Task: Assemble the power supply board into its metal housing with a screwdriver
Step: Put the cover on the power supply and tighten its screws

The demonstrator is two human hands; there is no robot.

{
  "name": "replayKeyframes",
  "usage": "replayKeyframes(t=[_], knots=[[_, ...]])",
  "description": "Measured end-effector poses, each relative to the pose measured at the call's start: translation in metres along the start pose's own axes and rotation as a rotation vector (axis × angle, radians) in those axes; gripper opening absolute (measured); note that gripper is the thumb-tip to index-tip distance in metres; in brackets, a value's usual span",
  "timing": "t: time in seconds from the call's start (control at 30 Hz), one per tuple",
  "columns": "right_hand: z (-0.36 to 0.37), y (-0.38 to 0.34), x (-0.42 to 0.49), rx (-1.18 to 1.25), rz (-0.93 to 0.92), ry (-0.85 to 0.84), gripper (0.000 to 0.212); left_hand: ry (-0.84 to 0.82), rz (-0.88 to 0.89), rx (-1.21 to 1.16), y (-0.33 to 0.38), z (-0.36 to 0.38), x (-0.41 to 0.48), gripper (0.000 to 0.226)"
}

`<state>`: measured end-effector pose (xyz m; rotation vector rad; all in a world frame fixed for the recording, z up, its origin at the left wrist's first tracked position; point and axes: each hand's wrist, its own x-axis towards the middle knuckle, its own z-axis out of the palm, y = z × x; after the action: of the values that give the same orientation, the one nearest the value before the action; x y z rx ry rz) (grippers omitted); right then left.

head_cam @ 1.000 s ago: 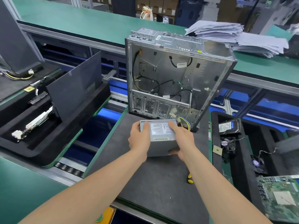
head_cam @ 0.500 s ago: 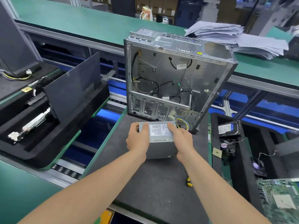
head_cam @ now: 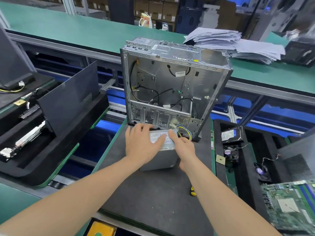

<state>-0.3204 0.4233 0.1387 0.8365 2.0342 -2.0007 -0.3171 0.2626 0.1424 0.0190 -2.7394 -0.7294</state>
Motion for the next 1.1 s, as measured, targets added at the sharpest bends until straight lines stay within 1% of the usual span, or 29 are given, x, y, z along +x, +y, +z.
replayKeyframes(t=[0.03, 0.07, 0.1, 0.13, 0.17, 0.27, 0.33, 0.4, 0.47, 0.57, 0.6, 0.67, 0.77, 0.83, 0.87, 0.93, 0.97, 1.03, 1.1], knots=[[-0.001, -0.001, 0.000, 0.004, 0.009, -0.015, 0.056, -0.049, 0.215, 0.122, 0.002, -0.004, 0.005, 0.079], [-0.003, -0.003, 0.000, 0.008, 0.022, -0.029, 0.055, -0.138, 0.377, 0.210, 0.005, -0.007, 0.010, 0.095], [-0.004, -0.005, -0.001, 0.004, 0.039, -0.041, 0.054, -0.243, 0.467, 0.267, 0.008, -0.007, 0.015, 0.108], [-0.006, -0.008, -0.002, -0.006, 0.058, -0.054, 0.054, -0.336, 0.489, 0.295, 0.010, -0.007, 0.020, 0.115], [-0.008, -0.010, -0.003, -0.013, 0.075, -0.072, 0.053, -0.382, 0.485, 0.308, 0.011, -0.005, 0.025, 0.115], [-0.018, -0.013, -0.007, 0.034, 0.138, -0.127, 0.055, -0.352, 0.458, 0.288, 0.012, -0.001, 0.029, 0.103], [-0.027, -0.012, -0.006, 0.071, 0.143, -0.110, 0.051, -0.326, 0.405, 0.243, 0.012, -0.001, 0.031, 0.101], [-0.032, -0.010, -0.004, 0.090, 0.085, -0.076, 0.042, -0.343, 0.279, 0.183, 0.013, -0.007, 0.037, 0.098], [-0.035, -0.009, -0.001, 0.076, -0.029, -0.034, 0.033, -0.414, 0.063, 0.041, 0.011, -0.016, 0.046, 0.094], [-0.040, -0.010, 0.006, -0.024, -0.228, 0.016, 0.018, -0.567, -0.344, -0.400, -0.009, -0.018, 0.044, 0.088], [-0.042, -0.010, 0.008, -0.076, -0.253, 0.015, 0.022, -0.607, -0.459, -0.512, -0.015, -0.015, 0.036, 0.087], [-0.045, -0.004, 0.011, -0.145, -0.249, -0.008, 0.032, -0.657, -0.577, -0.597, -0.024, -0.005, 0.017, 0.084], [-0.049, 0.009, 0.011, -0.227, -0.228, 0.037, 0.037, -0.623, -0.665, -0.639, -0.029, 0.008, 0.003, 0.084], [-0.052, 0.017, 0.010, -0.303, -0.194, 0.096, 0.032, -0.595, -0.673, -0.593, -0.032, 0.009, 0.002, 0.084], [-0.052, 0.021, 0.009, -0.303, -0.136, 0.100, 0.032, -0.571, -0.641, -0.482, -0.033, 0.009, 0.001, 0.081], [-0.049, 0.027, 0.007, -0.190, 0.040, 0.033, 0.040, -0.472, -0.523, -0.210, -0.033, 0.007, -0.002, 0.065], [-0.047, 0.028, 0.004, -0.121, 0.109, -0.013, 0.039, -0.446, -0.483, -0.171, -0.033, 0.005, -0.004, 0.060], [-0.045, 0.030, 0.004, -0.074, 0.126, -0.039, 0.029, -0.505, -0.440, -0.270, -0.031, 0.004, -0.005, 0.055], [-0.044, 0.034, 0.006, -0.063, 0.094, -0.004, 0.023, -0.572, -0.391, -0.318, -0.030, 0.007, -0.006, 0.046]])
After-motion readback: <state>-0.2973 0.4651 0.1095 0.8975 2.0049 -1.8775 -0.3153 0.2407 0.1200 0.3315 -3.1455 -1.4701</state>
